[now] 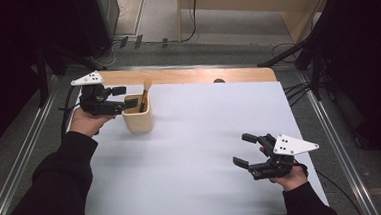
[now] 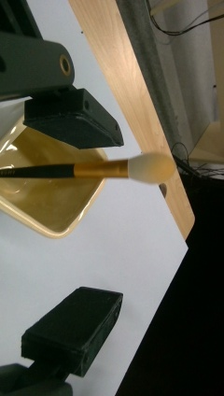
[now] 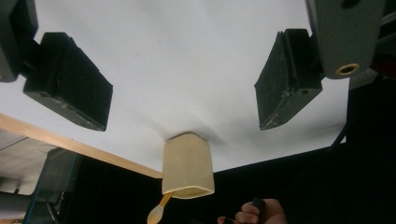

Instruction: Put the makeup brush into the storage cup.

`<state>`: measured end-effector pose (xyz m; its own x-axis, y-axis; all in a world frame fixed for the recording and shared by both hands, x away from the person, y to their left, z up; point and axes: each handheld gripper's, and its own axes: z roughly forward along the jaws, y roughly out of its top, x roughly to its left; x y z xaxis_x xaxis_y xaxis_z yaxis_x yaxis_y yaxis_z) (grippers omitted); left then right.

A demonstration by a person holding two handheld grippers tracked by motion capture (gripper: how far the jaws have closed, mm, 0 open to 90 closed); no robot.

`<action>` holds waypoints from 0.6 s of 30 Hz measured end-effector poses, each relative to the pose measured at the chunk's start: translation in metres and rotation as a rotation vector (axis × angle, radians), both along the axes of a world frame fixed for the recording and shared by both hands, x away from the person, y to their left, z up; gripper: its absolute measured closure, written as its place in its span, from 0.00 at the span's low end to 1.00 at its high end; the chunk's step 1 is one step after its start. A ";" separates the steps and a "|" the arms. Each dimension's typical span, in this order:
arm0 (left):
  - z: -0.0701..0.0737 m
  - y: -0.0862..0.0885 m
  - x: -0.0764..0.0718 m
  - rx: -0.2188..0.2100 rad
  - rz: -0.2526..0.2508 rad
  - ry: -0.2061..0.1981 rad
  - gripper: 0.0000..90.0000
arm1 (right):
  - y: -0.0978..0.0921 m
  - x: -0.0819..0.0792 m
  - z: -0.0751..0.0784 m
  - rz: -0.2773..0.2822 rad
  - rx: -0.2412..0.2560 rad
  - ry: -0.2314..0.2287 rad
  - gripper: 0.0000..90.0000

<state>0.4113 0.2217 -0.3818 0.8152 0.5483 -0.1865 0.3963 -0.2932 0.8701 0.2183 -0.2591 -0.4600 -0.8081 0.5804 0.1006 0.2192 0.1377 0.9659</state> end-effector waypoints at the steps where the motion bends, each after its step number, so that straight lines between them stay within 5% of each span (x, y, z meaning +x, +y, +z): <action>1: 0.000 0.001 -0.002 0.001 -0.002 -0.004 0.24 | 0.000 0.000 0.000 0.000 0.000 0.000 0.22; 9: -0.001 0.002 -0.023 0.032 -0.026 -0.041 0.22 | -0.001 -0.001 0.001 -0.010 0.000 -0.006 0.22; 15: -0.005 0.008 -0.035 -0.001 -0.053 -0.033 0.22 | -0.001 -0.001 0.000 -0.010 -0.001 0.001 0.22; 18: -0.009 0.011 -0.045 0.000 -0.062 -0.060 0.22 | -0.001 0.000 0.000 -0.012 -0.003 -0.001 0.22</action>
<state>0.3659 0.2323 -0.3908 0.8572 0.4967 -0.1360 0.3244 -0.3157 0.8917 0.2181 -0.2599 -0.4603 -0.8012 0.5902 0.0986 0.2202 0.1375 0.9657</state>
